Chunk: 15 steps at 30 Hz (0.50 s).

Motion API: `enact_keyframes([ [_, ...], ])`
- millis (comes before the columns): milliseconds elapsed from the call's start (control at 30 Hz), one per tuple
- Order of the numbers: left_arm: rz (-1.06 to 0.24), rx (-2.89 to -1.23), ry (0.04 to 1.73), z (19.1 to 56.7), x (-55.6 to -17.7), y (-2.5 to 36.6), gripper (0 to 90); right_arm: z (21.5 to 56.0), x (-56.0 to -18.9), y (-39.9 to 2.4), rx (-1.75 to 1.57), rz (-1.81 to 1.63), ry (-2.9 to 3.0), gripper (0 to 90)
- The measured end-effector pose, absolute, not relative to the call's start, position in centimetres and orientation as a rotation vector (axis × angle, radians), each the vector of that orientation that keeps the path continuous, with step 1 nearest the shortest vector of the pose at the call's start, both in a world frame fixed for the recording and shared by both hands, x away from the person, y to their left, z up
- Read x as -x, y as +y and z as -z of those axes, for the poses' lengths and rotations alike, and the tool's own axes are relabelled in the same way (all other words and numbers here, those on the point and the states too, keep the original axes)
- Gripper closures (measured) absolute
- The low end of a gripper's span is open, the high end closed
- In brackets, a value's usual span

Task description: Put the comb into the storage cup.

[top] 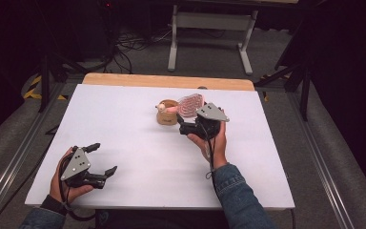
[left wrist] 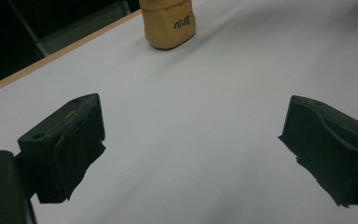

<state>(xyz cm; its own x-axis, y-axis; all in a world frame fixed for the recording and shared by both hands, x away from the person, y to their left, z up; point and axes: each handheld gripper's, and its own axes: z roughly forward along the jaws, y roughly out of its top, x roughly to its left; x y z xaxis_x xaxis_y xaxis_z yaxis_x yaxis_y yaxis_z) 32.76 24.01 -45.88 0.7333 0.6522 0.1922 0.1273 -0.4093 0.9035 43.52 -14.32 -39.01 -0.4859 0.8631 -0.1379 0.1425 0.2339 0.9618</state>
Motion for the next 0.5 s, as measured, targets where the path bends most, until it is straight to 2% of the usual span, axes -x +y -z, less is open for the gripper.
enact_keyframes([
  [500,-0.657,-1.937,0.599,45.90,-32.79,24.08,6.7,39.06,-42.52,-15.07,-0.877,-1.264,1.803,5.6],
])
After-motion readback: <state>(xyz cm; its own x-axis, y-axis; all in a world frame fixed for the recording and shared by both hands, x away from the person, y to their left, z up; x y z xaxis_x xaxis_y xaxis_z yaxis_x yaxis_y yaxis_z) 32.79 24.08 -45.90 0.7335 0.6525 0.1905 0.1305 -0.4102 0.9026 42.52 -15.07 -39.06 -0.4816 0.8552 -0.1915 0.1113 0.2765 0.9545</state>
